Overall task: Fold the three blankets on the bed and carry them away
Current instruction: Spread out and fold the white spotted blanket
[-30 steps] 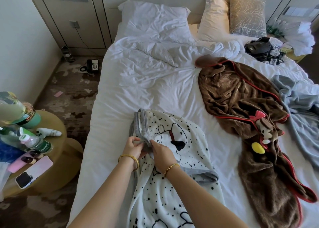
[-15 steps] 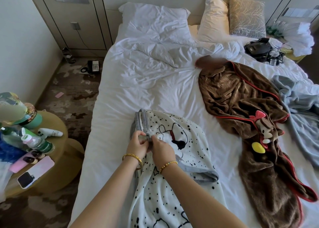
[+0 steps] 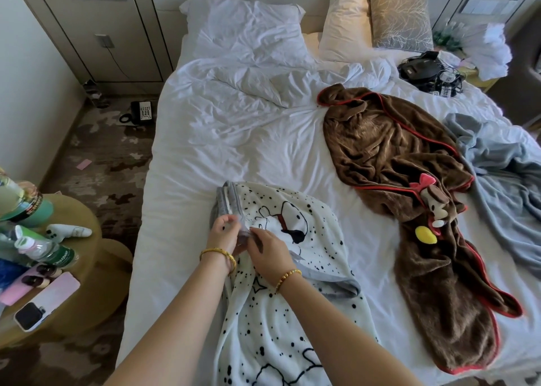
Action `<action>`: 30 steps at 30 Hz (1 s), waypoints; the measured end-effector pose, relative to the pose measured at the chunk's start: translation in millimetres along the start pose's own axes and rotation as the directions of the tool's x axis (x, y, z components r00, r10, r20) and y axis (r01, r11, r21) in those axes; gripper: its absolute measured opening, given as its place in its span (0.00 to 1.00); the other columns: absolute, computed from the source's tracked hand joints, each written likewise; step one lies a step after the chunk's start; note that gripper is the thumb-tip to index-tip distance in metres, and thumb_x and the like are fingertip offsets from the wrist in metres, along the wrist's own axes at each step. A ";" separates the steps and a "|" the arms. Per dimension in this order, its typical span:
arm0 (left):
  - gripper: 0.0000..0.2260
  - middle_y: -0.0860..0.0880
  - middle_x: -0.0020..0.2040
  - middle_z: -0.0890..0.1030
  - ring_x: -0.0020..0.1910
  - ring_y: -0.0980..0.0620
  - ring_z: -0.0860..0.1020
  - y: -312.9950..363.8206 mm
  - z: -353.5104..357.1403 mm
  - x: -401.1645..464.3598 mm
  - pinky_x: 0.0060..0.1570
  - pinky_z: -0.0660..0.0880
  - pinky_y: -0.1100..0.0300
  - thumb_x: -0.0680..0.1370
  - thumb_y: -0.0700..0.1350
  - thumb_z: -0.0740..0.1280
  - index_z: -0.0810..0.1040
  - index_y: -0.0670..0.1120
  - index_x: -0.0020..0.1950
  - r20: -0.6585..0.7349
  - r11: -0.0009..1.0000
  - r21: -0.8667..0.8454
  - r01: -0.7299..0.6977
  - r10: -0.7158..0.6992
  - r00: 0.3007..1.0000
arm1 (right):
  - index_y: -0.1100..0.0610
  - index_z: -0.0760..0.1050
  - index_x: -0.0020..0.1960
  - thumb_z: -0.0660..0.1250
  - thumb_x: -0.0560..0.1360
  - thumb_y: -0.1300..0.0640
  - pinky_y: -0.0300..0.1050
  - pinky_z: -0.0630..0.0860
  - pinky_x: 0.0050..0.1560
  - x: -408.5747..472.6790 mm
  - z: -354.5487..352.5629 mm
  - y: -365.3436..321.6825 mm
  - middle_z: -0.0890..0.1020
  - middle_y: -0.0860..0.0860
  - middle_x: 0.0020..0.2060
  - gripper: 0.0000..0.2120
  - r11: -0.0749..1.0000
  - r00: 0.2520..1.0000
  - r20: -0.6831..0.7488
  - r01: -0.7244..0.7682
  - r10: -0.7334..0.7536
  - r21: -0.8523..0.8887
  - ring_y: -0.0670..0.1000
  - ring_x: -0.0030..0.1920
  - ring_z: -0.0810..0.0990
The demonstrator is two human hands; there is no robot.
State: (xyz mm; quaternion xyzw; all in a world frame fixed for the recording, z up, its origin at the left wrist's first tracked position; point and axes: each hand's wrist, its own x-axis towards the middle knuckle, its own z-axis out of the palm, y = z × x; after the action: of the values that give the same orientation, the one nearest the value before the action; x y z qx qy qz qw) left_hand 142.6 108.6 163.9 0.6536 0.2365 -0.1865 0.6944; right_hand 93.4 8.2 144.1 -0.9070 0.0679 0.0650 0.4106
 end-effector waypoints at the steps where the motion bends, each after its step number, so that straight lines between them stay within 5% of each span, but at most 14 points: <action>1: 0.03 0.46 0.39 0.76 0.32 0.51 0.75 3.7 1.9 1.8 0.26 0.74 0.62 0.78 0.41 0.62 0.73 0.47 0.50 -0.024 0.999 0.043 -0.030 0.031 0.999 | 0.54 0.72 0.63 0.59 0.77 0.46 0.49 0.68 0.64 1.2 -2.2 4.1 0.77 0.51 0.55 0.18 0.999 0.999 0.035 -0.032 0.033 -0.037 0.51 0.56 0.75; 4: 0.06 0.45 0.43 0.78 0.39 0.49 0.77 16.4 6.8 7.3 0.37 0.76 0.58 0.77 0.42 0.62 0.77 0.45 0.51 -0.051 0.985 0.130 -0.114 0.121 0.991 | 0.53 0.69 0.64 0.61 0.74 0.39 0.49 0.61 0.68 3.0 -6.9 16.1 0.74 0.50 0.56 0.24 0.978 0.986 0.133 -0.076 0.103 -0.195 0.52 0.58 0.71; 6: 0.05 0.41 0.49 0.80 0.48 0.43 0.78 27.5 10.9 8.3 0.51 0.76 0.51 0.77 0.43 0.63 0.78 0.46 0.49 -0.049 0.985 0.117 -0.125 0.131 0.990 | 0.53 0.68 0.64 0.62 0.75 0.44 0.50 0.58 0.70 2.9 -6.8 23.6 0.74 0.51 0.58 0.21 0.961 0.985 0.103 -0.112 0.142 -0.253 0.53 0.60 0.70; 9: 0.06 0.41 0.50 0.81 0.51 0.43 0.79 42.5 17.6 7.2 0.56 0.76 0.48 0.76 0.44 0.64 0.78 0.50 0.41 -0.080 0.991 0.034 -0.129 0.131 0.988 | 0.54 0.70 0.57 0.59 0.75 0.54 0.48 0.62 0.65 3.5 -9.6 31.2 0.74 0.51 0.53 0.12 0.948 0.976 -0.019 -0.213 0.215 -0.236 0.55 0.57 0.70; 16: 0.08 0.47 0.39 0.76 0.37 0.53 0.76 57.3 19.8 13.4 0.25 0.77 0.66 0.78 0.40 0.63 0.74 0.46 0.39 -0.214 0.951 -0.291 -0.104 0.041 0.976 | 0.55 0.74 0.48 0.56 0.77 0.60 0.47 0.67 0.58 2.4 -30.2 58.5 0.73 0.51 0.44 0.08 0.914 0.929 -0.155 -0.361 0.335 -0.187 0.55 0.51 0.72; 21: 0.06 0.47 0.41 0.76 0.38 0.53 0.76 74.2 24.4 18.7 0.25 0.77 0.66 0.77 0.41 0.64 0.74 0.45 0.40 -0.236 0.938 -0.317 -0.139 0.064 0.970 | 0.57 0.77 0.45 0.56 0.75 0.62 0.45 0.76 0.47 2.3 -46.5 79.6 0.80 0.53 0.42 0.10 0.842 0.844 -0.187 -0.527 0.503 -0.115 0.55 0.42 0.77; 25: 0.03 0.45 0.52 0.75 0.39 0.53 0.76 87.4 37.9 27.4 0.27 0.77 0.66 0.77 0.40 0.64 0.76 0.42 0.48 -0.264 0.956 -0.222 -0.192 0.130 0.956 | 0.59 0.76 0.44 0.55 0.73 0.65 0.41 0.70 0.34 2.8 -56.8 88.3 0.77 0.53 0.36 0.11 0.804 0.796 -0.210 -0.591 0.568 -0.066 0.53 0.36 0.74; 30: 0.04 0.48 0.39 0.75 0.30 0.55 0.77 97.4 75.8 31.0 0.23 0.75 0.68 0.78 0.40 0.63 0.75 0.40 0.50 -0.144 0.968 -0.134 -0.210 0.190 0.971 | 0.57 0.71 0.38 0.54 0.74 0.66 0.39 0.64 0.29 6.7 -72.0 112.6 0.75 0.53 0.36 0.10 0.775 0.743 -0.248 -0.630 0.622 0.055 0.53 0.36 0.71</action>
State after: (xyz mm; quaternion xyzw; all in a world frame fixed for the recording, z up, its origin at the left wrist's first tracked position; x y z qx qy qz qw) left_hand 229.8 42.1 228.5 0.6313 0.2273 -0.0542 0.7395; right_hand 84.5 -120.1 107.2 -0.8387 0.4185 0.0844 0.3382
